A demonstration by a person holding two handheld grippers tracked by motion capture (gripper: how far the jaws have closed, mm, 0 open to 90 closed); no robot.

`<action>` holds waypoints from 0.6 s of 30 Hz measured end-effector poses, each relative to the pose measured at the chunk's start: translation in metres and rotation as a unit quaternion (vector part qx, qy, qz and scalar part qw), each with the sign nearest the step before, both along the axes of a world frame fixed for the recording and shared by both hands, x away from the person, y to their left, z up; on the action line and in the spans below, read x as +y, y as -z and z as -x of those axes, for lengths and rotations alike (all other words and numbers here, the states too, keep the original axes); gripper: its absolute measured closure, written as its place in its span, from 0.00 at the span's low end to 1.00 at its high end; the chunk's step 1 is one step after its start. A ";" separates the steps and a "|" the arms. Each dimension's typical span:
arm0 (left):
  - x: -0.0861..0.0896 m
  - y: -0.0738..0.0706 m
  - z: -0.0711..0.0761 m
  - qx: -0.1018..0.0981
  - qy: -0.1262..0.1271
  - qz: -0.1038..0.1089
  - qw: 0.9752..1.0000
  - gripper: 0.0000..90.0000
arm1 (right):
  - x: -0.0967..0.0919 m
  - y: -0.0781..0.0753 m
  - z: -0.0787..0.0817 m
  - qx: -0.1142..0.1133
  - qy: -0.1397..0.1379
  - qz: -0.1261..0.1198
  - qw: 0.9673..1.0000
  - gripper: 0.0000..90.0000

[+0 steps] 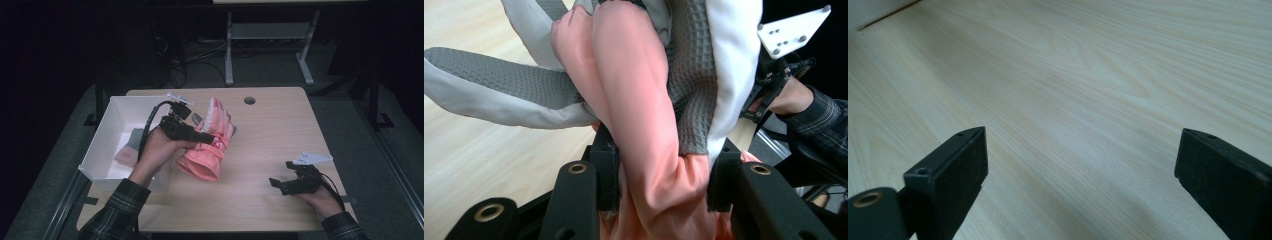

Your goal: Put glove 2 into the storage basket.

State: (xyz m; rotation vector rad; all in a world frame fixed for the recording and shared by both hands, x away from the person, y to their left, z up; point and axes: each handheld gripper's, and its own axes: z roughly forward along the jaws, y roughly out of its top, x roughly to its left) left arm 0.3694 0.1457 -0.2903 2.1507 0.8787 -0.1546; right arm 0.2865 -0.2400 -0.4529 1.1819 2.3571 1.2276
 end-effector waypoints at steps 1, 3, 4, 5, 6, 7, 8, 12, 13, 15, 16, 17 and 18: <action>0.004 -0.004 0.000 -0.005 -0.005 -0.002 1.000 0.66 | 0.000 0.000 0.000 0.001 0.000 0.000 1.000 0.07; 0.012 -0.014 0.001 -0.011 -0.012 -0.004 1.000 0.66 | 0.000 0.001 0.000 0.001 0.000 -0.001 1.000 0.07; 0.016 -0.018 0.001 -0.014 -0.016 -0.005 1.000 0.66 | 0.000 0.001 0.000 0.001 0.000 -0.001 1.000 0.07; 0.021 -0.023 0.002 -0.017 -0.021 -0.005 1.000 0.66 | 0.000 0.001 0.000 0.002 0.000 -0.002 1.000 0.07; 0.026 -0.027 0.001 -0.021 -0.025 -0.007 0.999 0.66 | 0.000 0.001 -0.001 0.002 0.000 -0.002 1.000 0.07; 0.032 -0.031 0.001 -0.024 -0.029 -0.006 0.999 0.66 | -0.001 0.001 -0.001 0.002 0.000 -0.004 1.000 0.07; 0.037 -0.035 0.000 -0.028 -0.032 -0.007 0.999 0.66 | -0.001 0.001 -0.001 0.002 -0.001 -0.006 1.000 0.07; 0.060 -0.043 -0.003 -0.030 -0.053 0.002 0.998 0.66 | -0.002 0.001 -0.002 0.004 0.001 -0.005 1.000 0.07; 0.066 -0.044 -0.004 -0.032 -0.058 0.001 0.998 0.66 | -0.002 0.001 -0.002 0.003 0.001 -0.005 1.000 0.07; 0.077 -0.045 -0.006 -0.033 -0.070 0.002 0.997 0.66 | -0.002 0.001 -0.002 0.002 -0.001 -0.006 1.000 0.07; 0.083 -0.046 -0.007 -0.034 -0.073 0.001 0.997 0.66 | -0.002 0.001 -0.002 0.002 -0.001 -0.005 1.000 0.07; 0.089 -0.046 -0.007 -0.035 -0.078 0.001 0.996 0.66 | -0.002 0.002 -0.002 0.002 0.000 -0.004 1.000 0.07; 0.096 -0.046 -0.008 -0.034 -0.085 0.003 0.996 0.66 | -0.002 0.002 -0.002 0.003 -0.001 -0.003 1.000 0.07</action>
